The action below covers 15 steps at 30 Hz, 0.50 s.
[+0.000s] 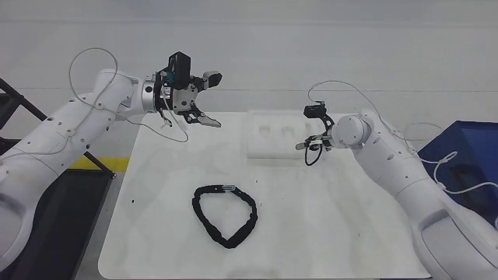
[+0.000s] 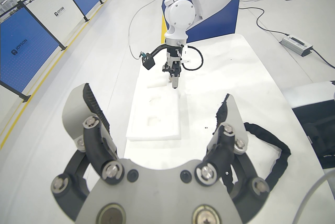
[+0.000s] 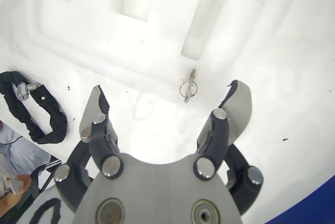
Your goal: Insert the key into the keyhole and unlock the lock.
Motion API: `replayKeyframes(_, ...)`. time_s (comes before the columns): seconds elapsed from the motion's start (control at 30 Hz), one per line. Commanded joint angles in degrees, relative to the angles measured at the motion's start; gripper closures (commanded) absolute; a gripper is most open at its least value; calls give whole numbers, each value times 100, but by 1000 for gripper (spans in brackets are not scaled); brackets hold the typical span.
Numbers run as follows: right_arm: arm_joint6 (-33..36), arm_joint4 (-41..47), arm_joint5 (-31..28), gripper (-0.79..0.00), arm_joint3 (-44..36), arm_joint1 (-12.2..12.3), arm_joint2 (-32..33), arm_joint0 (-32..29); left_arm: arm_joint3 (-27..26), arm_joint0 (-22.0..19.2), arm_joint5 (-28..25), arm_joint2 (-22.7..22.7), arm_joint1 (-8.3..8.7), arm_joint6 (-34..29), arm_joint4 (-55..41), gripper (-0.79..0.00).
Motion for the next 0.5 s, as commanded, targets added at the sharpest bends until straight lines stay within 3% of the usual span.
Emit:
replayKeyframes(0.0,10,-128,134,-366,82,-50,-62,50,0,0,0,0,0,-1,-1,-785)
replayKeyframes(0.17,91,-406,474,-363,181,-174,-191,151,0,0,0,0,0,-1,-1,-785)
replayKeyframes(0.47,318,-520,676,-265,317,-311,-214,229,0,0,0,0,0,-1,-1,-785)
